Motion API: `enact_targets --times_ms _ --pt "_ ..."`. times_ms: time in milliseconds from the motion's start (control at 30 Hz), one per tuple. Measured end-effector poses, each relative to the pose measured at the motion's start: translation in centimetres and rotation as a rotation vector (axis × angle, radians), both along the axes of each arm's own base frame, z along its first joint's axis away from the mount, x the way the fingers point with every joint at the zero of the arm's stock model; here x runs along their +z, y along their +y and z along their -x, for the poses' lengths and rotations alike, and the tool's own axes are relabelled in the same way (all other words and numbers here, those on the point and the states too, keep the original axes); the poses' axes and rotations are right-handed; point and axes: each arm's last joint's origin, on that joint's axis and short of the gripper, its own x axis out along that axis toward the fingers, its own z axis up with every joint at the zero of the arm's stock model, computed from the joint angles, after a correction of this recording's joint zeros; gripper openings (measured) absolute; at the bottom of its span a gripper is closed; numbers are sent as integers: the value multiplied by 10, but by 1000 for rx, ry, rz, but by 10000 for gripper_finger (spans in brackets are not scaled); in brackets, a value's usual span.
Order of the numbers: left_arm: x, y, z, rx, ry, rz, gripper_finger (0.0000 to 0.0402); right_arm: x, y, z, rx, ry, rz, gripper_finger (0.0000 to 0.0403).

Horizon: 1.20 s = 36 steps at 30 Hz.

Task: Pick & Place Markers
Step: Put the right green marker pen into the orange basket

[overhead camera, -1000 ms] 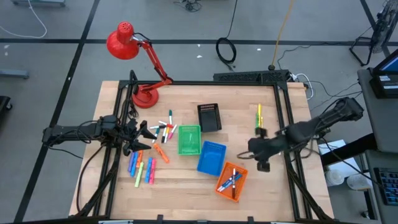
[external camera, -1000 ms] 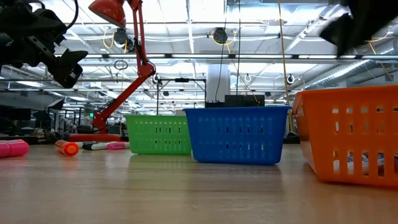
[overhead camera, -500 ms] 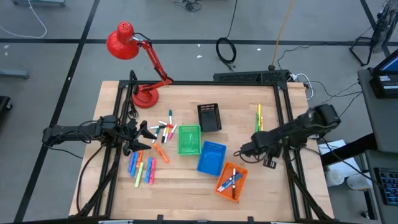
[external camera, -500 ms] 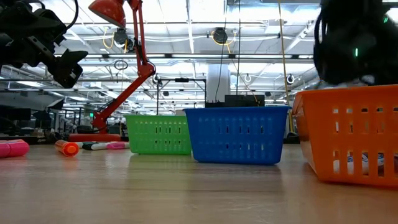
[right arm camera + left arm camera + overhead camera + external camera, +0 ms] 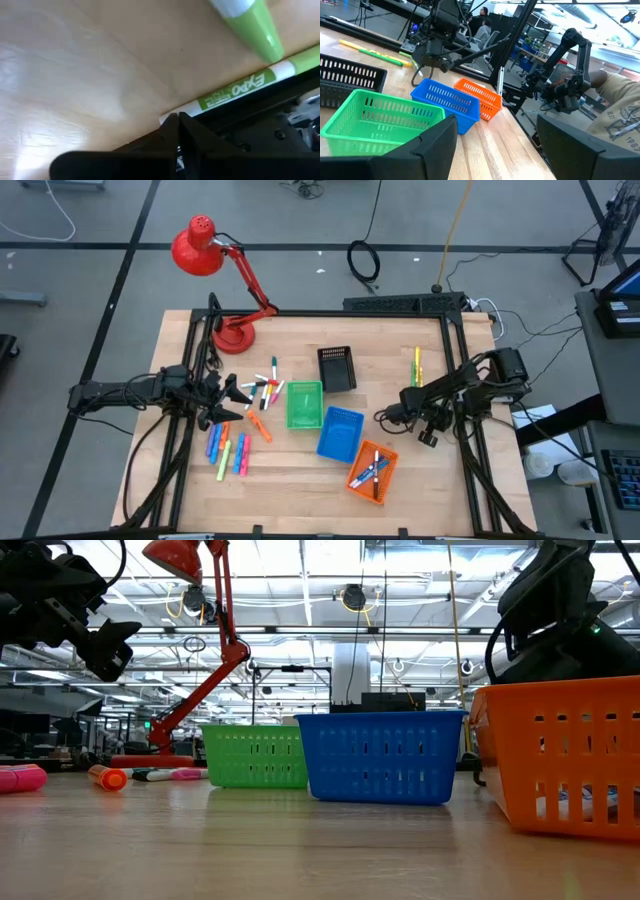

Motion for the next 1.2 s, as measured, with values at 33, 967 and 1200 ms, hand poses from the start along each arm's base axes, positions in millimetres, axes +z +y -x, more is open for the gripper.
enact_targets --times_ms 33,967,1200 --pt "0 0 0 0 0 0 274 -1 0 1 -10 8 6 1" --pt "0 0 0 0 0 0 274 8 -12 -16 -20 -29 92 0" --pt "0 0 0 0 0 1 274 39 -2 -15 -135 -75 -55 0"
